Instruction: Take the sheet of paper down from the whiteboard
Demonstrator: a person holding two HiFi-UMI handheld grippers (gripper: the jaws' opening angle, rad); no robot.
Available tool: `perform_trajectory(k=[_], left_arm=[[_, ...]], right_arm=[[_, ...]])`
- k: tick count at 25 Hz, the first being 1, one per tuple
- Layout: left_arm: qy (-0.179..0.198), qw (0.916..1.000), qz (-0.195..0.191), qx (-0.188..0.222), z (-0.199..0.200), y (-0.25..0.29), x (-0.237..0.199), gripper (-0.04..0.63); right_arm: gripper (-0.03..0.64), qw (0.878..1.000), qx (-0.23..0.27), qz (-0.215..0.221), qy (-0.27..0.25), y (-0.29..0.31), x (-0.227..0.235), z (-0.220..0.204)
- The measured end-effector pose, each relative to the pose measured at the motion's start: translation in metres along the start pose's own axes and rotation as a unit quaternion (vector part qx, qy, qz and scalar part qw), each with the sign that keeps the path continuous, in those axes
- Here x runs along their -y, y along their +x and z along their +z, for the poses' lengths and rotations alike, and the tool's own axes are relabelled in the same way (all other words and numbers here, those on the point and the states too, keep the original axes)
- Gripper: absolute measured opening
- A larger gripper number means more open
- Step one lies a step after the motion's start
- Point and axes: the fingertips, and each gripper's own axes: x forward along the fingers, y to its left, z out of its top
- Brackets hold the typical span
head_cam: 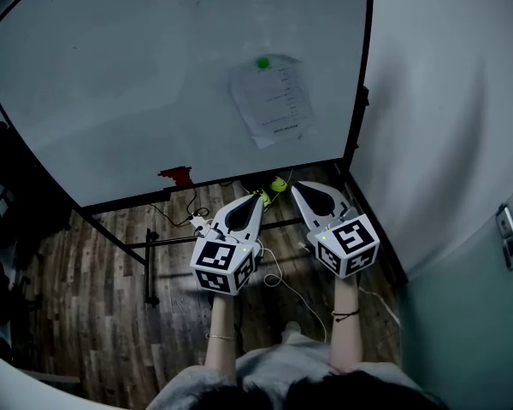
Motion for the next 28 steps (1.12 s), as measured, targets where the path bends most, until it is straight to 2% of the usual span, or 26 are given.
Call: perform_trajectory(k=[9, 18, 28], left_arm=[[0.006, 0.9997, 0.023, 0.002, 0.004, 0.047, -0.029, 0.005], [0.011, 0.9995, 0.03, -0.008, -0.006, 0.097, -0.044, 0.005], [0.011, 0.998, 0.062, -0.012, -0.021, 0.126, -0.064, 0.005]], right_arm=[[0.0, 1.0, 0.001, 0.019, -0.001, 0.039, 0.041, -0.006], [0.0, 0.999, -0.006, 0.031, -0.004, 0.068, 0.084, -0.021], [0.0, 0.999, -0.007, 0.036, 0.003, 0.091, 0.115, -0.037]])
